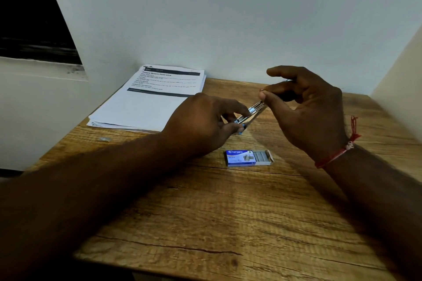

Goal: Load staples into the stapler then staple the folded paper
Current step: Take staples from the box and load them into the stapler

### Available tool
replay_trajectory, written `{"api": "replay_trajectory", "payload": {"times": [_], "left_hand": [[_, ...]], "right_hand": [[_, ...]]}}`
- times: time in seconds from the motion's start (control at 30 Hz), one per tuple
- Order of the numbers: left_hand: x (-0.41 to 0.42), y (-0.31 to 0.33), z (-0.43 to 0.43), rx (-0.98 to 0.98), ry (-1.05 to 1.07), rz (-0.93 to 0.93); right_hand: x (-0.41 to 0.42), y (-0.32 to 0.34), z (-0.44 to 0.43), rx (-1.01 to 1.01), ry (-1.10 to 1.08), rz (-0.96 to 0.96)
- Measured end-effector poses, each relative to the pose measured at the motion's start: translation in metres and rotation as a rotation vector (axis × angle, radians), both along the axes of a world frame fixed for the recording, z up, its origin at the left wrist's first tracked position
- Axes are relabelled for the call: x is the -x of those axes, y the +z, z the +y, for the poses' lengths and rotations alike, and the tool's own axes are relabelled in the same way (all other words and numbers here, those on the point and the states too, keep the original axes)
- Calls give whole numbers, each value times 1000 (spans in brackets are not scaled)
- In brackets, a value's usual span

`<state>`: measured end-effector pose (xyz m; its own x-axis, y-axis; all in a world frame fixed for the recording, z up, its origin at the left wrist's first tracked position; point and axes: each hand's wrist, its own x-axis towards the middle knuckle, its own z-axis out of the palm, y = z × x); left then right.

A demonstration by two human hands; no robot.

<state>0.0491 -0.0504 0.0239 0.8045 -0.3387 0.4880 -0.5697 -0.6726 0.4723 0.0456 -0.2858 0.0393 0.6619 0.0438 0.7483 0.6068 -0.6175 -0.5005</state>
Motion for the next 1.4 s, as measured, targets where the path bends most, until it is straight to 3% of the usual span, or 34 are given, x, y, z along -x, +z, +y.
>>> {"api": "replay_trajectory", "payload": {"times": [0.83, 1.1, 1.4], "left_hand": [[-3, 1, 4, -33, -8, -19], [-7, -5, 4, 114, 13, 38], [-13, -7, 11, 82, -23, 44]], "right_hand": [[0, 0, 1, -18, 9, 27], [-3, -4, -5, -18, -4, 29], [-8, -12, -9, 66, 31, 203]]}}
